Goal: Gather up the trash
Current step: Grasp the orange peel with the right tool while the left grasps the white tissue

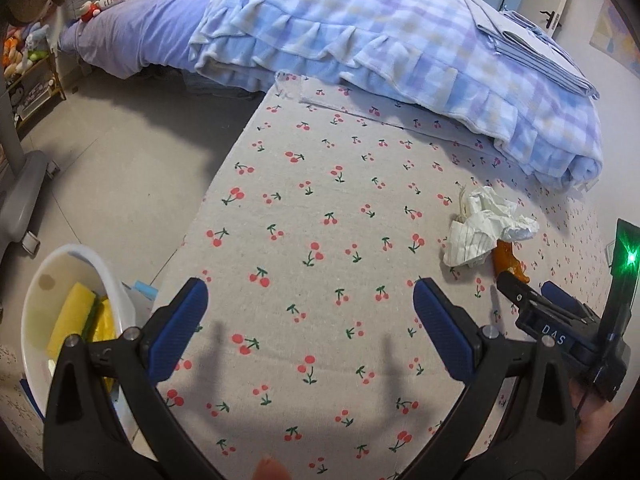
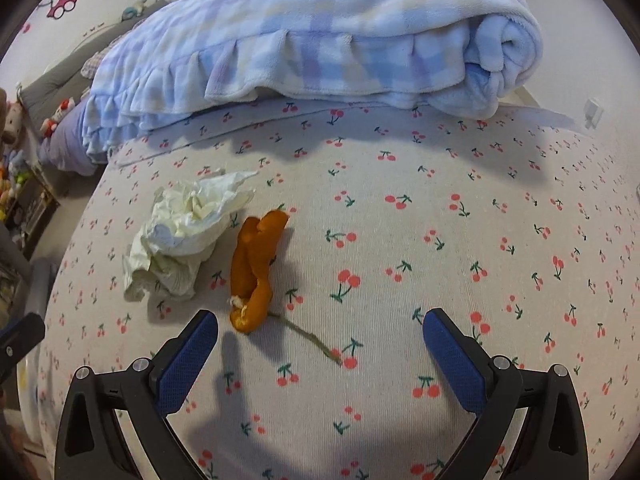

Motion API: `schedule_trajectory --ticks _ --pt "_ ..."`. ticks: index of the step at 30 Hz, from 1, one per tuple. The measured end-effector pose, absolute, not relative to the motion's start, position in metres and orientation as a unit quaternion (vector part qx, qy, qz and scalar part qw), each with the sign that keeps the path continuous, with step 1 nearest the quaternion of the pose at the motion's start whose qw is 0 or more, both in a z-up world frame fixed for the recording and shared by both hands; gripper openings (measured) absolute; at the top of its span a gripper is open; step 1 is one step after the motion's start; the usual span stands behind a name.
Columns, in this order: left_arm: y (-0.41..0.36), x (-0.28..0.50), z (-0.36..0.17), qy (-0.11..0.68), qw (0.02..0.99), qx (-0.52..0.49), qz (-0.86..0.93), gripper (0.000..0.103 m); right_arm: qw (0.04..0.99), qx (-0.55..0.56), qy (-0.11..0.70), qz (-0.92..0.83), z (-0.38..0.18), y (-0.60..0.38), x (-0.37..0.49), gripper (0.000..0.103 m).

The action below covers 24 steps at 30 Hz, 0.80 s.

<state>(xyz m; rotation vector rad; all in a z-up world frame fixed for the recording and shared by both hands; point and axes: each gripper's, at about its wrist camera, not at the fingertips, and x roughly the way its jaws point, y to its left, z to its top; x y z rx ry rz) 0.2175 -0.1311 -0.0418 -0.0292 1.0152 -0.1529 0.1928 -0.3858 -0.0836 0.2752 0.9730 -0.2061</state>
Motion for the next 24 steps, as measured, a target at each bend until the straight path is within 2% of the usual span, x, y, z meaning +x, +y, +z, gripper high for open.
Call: schedule_trajectory --ticks 2,5,6,7,8,9,10,17,24 --pt "-0.131 0.22 -0.043 0.489 0.869 -0.016 -0.07 0.102 0.872 0.128 0.463 -0.096 -0.084 -0.384 0.197 0.103" --pt "-0.135 0.223 -0.043 0.486 0.871 -0.007 -0.069 0.102 0.877 0.109 0.458 -0.091 -0.082 -0.374 0.202 0.086" --pt "-0.138 0.223 -0.043 0.483 0.872 -0.005 -0.073 0.102 0.881 0.102 0.455 -0.083 -0.079 -0.37 0.204 0.073" --pt "-0.14 0.224 -0.043 0.481 0.873 -0.006 -0.079 0.102 0.883 0.1 0.452 -0.075 -0.078 -0.368 0.206 0.055" --pt "-0.142 0.224 -0.043 0.48 0.873 -0.009 -0.086 0.102 0.885 0.1 0.449 -0.066 -0.077 -0.366 0.207 0.046" --pt "-0.146 0.224 -0.043 0.48 0.872 -0.011 -0.094 0.102 0.887 0.103 0.448 -0.053 -0.075 -0.366 0.208 0.029" --pt "-0.15 0.224 -0.043 0.478 0.872 -0.013 -0.103 0.102 0.886 0.108 0.449 -0.043 -0.075 -0.367 0.208 0.021" --pt "-0.192 0.221 -0.05 0.46 0.87 -0.006 -0.174 0.099 0.874 0.142 0.462 -0.047 -0.075 -0.398 0.192 0.019" --pt "-0.231 0.221 -0.06 0.445 0.868 0.012 -0.219 0.084 0.862 0.189 0.466 -0.07 -0.072 -0.449 0.154 0.019"
